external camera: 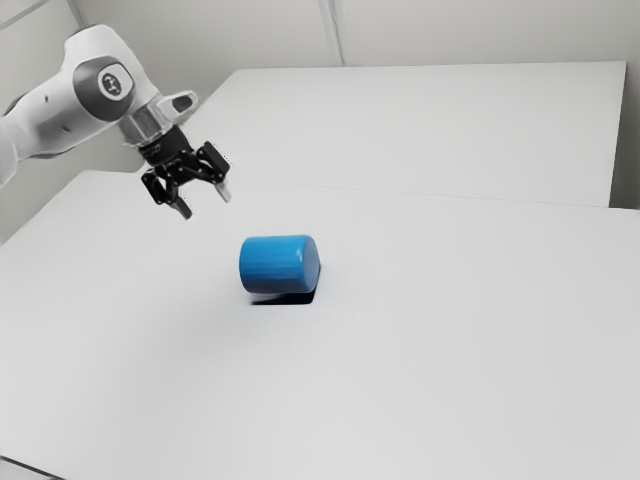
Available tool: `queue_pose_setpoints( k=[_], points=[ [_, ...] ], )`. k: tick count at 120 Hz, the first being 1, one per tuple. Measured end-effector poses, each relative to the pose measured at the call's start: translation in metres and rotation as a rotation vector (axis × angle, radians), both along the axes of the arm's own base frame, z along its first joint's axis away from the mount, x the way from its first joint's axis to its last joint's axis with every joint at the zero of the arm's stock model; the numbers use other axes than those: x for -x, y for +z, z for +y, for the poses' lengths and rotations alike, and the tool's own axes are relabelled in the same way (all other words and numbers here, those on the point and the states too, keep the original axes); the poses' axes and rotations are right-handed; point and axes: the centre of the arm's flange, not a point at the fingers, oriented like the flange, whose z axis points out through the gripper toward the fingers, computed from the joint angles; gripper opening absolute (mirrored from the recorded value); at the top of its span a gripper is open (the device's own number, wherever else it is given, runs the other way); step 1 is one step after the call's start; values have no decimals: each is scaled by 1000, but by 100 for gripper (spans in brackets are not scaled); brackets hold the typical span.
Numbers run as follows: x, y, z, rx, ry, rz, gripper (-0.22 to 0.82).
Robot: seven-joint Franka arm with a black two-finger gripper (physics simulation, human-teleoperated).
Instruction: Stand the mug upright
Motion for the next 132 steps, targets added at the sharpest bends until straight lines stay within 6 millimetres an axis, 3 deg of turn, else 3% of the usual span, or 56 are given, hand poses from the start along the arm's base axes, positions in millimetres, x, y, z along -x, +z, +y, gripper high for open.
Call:
queue_pose_setpoints(
  k=[9,14,42,58,90,112,132],
  points=[
    [5,-19,62,36,99,19,60],
    [7,-30,83,56,128,28,60],
    [-11,-91,111,208,143,33,60],
    [-23,-113,109,300,140,5,60],
    [-44,-173,84,502,175,-21,60],
    [-55,-200,63,607,209,-46,60],
    [-54,-219,50,681,244,-50,60]
  ],
)
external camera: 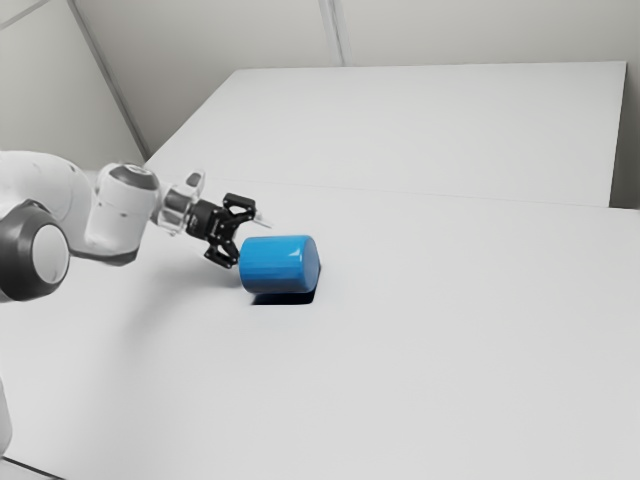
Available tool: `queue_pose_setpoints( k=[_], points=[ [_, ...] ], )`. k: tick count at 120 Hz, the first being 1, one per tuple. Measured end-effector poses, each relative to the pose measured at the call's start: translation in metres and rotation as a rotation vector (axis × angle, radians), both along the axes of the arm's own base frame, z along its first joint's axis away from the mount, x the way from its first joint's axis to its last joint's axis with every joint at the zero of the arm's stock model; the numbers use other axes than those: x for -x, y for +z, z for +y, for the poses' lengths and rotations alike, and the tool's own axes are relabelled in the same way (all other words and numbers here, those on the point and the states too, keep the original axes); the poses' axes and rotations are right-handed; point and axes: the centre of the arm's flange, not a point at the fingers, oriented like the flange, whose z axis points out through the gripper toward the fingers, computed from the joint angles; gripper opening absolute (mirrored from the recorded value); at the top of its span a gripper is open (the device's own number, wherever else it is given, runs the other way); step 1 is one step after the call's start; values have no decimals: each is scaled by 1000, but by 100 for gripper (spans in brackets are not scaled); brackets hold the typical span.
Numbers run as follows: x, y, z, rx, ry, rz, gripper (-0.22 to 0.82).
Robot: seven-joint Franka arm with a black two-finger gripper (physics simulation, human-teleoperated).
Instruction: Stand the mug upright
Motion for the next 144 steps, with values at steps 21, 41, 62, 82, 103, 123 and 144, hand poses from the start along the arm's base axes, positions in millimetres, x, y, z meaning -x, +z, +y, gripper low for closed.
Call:
queue_pose_setpoints(
  k=[21,41,62,82,103,123,144],
  points=[
    [-3,-1,-4,16,4,-23,41],
    [-6,4,-4,7,-4,-43,7],
    [-21,25,-14,-12,-22,-98,-8],
    [-27,27,-31,-30,-38,-108,-14],
    [-30,49,-62,-185,-151,-128,-13],
    [-26,101,-109,-458,-333,-187,-14],
    [10,136,-157,-714,-477,-189,-16]
  ],
)
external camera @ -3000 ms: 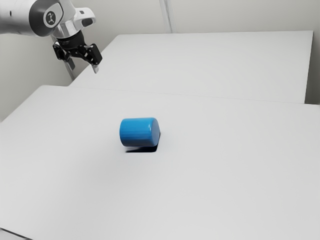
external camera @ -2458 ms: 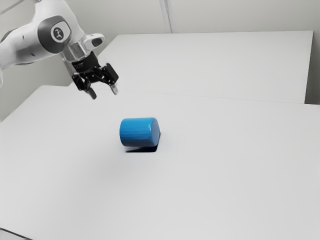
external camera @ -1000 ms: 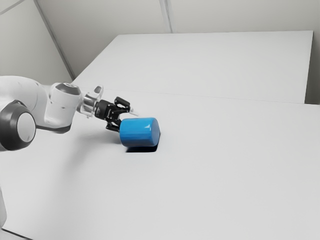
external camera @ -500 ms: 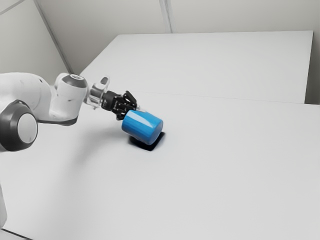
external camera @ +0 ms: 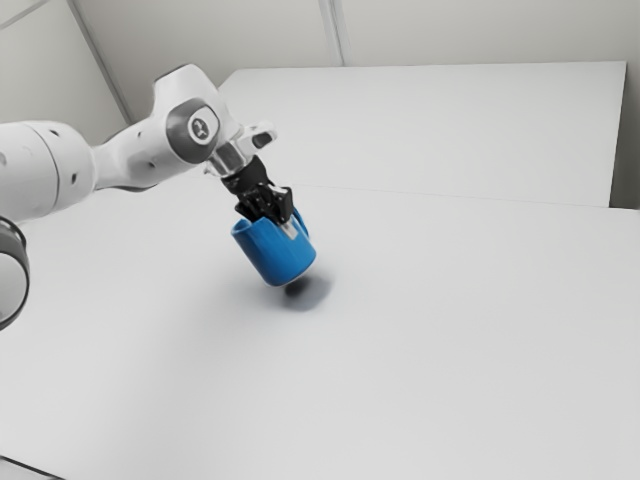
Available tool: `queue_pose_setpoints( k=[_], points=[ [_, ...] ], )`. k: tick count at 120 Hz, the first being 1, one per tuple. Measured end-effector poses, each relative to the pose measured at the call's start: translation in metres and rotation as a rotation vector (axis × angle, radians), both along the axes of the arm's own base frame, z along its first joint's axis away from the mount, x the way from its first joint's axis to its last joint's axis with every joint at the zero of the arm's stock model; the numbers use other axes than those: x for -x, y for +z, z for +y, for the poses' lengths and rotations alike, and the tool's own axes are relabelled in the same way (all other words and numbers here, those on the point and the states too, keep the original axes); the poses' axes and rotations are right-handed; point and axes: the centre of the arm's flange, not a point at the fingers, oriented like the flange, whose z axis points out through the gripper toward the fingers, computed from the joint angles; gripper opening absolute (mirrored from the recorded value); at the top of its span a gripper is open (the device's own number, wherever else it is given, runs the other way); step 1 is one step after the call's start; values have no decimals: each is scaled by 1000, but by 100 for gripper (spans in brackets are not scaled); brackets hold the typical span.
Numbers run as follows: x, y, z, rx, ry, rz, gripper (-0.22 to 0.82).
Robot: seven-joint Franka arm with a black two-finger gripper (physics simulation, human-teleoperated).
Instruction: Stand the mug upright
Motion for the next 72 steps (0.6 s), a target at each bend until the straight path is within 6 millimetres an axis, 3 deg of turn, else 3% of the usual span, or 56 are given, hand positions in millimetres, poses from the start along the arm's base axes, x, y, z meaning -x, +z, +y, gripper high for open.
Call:
queue_pose_setpoints(
  k=[17,31,47,72],
  points=[
    [36,-3,-15,-189,-23,1,-17],
    [50,-6,-22,-313,-34,-30,-17],
    [56,-16,-29,-401,-27,-72,-17],
    [61,-42,-23,-433,50,-86,-17]
  ],
)
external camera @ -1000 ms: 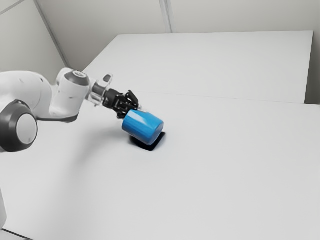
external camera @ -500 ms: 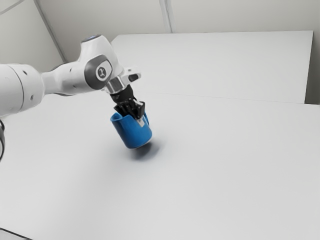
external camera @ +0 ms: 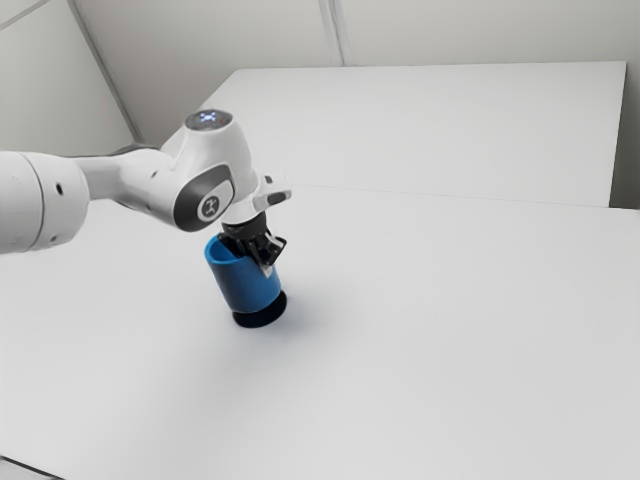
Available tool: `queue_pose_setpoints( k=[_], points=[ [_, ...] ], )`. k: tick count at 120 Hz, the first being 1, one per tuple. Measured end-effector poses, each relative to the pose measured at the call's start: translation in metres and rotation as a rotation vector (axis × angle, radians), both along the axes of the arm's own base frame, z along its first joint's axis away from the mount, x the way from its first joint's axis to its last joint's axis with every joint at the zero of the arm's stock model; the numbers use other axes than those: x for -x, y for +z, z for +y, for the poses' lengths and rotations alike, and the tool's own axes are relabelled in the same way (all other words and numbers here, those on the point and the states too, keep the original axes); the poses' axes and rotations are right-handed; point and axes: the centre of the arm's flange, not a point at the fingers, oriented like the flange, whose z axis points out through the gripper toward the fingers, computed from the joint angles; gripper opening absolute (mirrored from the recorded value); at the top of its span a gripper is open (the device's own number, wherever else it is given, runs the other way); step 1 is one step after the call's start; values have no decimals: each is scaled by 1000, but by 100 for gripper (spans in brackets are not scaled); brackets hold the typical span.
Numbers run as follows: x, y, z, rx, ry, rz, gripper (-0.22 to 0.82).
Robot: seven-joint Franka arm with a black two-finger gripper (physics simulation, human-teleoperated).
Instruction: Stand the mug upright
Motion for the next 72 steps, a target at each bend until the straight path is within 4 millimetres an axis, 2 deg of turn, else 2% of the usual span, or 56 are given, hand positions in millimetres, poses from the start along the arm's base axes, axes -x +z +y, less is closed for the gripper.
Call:
queue_pose_setpoints(
  k=[39,60,72],
  points=[
    [-6,-22,-5,13,99,-22,-17],
    [-4,-19,-15,32,114,-26,21],
    [-3,-8,-14,36,125,-37,36]
  ],
)
